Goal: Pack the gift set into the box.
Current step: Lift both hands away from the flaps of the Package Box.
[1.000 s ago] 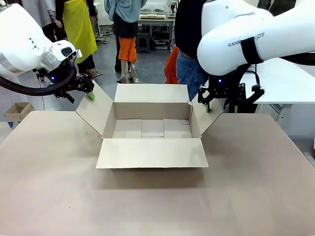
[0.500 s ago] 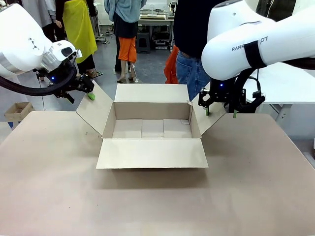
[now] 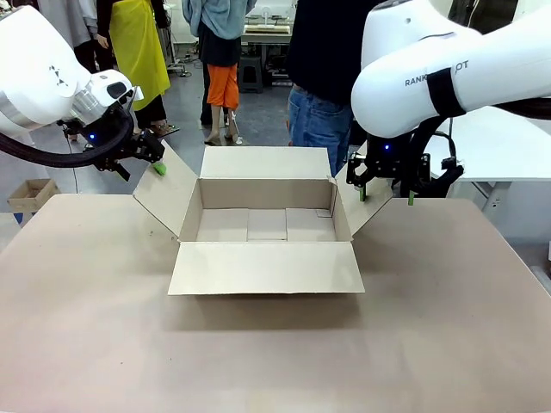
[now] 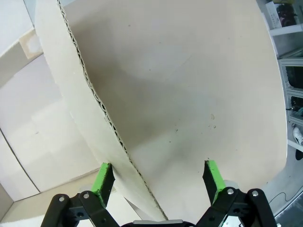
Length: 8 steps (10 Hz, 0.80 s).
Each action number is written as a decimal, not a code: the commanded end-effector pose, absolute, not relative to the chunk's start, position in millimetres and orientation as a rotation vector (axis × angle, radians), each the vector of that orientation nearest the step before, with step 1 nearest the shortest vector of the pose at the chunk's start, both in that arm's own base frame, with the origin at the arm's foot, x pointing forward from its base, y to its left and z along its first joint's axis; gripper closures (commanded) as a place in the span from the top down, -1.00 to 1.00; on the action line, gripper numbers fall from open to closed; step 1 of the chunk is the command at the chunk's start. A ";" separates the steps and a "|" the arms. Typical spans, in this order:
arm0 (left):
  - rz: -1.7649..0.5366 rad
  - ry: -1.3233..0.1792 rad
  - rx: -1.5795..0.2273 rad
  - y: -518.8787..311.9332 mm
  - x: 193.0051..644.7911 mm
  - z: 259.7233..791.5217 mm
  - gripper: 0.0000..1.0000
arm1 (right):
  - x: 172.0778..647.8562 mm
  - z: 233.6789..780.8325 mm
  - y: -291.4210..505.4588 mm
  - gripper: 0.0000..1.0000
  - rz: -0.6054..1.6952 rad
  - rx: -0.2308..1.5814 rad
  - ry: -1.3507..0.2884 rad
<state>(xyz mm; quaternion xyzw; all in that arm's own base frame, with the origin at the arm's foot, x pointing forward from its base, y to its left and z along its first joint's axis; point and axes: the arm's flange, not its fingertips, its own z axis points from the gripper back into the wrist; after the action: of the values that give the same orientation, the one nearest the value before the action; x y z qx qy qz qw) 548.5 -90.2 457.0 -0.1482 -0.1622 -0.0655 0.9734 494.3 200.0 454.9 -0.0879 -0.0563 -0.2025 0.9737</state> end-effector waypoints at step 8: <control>-0.124 -0.332 -0.284 -89.2 547.7 458.3 1.00 | 498.0 458.1 198.8 1.00 -0.403 -0.196 -0.123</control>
<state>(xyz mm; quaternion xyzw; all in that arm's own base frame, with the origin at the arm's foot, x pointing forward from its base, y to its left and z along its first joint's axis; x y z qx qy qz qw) 548.5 -90.2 457.0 -0.1482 -0.1622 -0.0655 0.9734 494.4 199.9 454.8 -0.0881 -0.0563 -0.2025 0.9737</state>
